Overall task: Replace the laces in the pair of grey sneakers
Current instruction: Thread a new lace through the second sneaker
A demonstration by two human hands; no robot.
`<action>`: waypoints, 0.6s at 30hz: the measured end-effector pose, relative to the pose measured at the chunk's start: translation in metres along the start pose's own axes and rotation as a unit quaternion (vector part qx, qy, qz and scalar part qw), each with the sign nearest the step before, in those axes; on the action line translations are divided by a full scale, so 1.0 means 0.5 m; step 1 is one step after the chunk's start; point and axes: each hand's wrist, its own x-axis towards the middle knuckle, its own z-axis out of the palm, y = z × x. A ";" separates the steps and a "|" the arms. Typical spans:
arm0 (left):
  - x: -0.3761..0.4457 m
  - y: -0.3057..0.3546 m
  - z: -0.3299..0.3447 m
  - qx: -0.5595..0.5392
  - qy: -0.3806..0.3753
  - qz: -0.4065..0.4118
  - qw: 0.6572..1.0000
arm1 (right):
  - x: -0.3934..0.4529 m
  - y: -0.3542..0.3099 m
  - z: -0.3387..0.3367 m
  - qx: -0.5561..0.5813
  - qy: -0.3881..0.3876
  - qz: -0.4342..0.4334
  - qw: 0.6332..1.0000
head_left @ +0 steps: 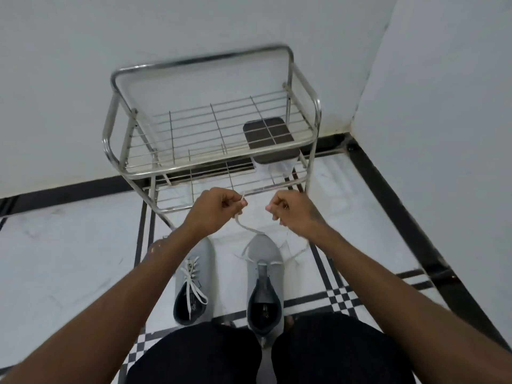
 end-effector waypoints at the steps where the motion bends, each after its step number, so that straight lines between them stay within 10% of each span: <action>1: 0.000 -0.028 0.025 0.004 -0.014 -0.013 1.000 | 0.005 0.036 0.025 -0.007 -0.017 0.021 1.000; 10: -0.021 -0.246 0.273 0.030 -0.077 -0.107 0.991 | 0.023 0.275 0.218 -0.105 -0.132 0.139 0.976; 18: -0.053 -0.303 0.396 0.026 -0.040 -0.103 0.994 | 0.024 0.360 0.312 -0.232 -0.104 0.047 0.966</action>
